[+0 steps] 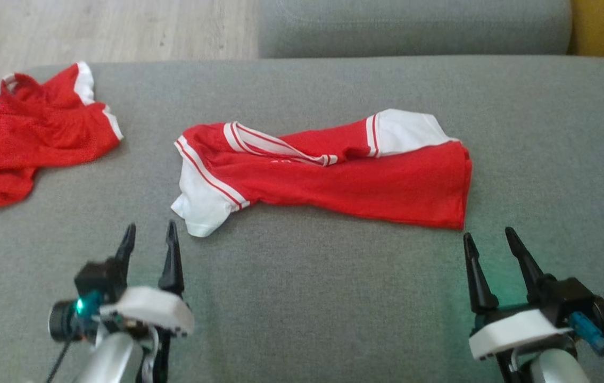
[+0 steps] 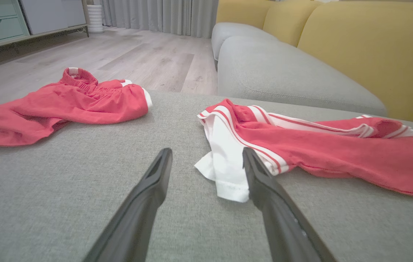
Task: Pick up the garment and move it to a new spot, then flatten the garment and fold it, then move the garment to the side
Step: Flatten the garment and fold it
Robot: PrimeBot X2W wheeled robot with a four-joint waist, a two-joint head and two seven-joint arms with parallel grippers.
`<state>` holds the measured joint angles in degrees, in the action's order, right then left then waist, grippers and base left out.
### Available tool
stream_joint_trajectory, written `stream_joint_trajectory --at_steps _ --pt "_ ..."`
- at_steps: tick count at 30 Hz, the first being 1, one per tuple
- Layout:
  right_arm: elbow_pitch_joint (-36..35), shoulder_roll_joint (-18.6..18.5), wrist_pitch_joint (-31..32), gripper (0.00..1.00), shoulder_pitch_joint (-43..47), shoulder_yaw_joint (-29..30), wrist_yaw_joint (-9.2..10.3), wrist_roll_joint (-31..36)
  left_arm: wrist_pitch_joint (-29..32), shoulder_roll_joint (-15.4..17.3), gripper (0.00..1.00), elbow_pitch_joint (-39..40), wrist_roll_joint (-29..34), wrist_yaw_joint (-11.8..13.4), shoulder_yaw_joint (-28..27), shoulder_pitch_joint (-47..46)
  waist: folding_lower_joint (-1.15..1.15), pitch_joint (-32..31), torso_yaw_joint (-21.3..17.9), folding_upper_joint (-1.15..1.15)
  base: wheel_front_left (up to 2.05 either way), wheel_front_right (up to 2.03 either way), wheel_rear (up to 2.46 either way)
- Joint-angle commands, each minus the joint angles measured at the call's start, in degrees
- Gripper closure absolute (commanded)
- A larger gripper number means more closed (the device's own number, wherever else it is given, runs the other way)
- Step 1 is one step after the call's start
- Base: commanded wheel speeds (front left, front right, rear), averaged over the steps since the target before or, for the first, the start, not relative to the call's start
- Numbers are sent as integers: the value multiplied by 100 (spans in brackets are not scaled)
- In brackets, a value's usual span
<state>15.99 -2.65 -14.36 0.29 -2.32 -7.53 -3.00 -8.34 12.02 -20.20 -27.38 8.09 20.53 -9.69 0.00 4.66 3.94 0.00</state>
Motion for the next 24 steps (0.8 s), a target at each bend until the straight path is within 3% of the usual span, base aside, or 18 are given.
stream_joint_trajectory --at_steps 1,13,24 --pt "-222 -22 -63 0 -355 -194 4 34 102 70 0 -68 -39 -10 -187 -476 0 191 -57 0 0 0 0" --pt "-333 -22 -63 0 -744 -205 4 191 281 -26 0 -1500 -78 -66 -190 -1667 0 970 -315 0 0 0 0" --pt "-339 -22 -63 0 -801 -212 4 149 513 -130 0 -2212 -48 -291 89 -1923 0 1101 -377 0 0 0 0"
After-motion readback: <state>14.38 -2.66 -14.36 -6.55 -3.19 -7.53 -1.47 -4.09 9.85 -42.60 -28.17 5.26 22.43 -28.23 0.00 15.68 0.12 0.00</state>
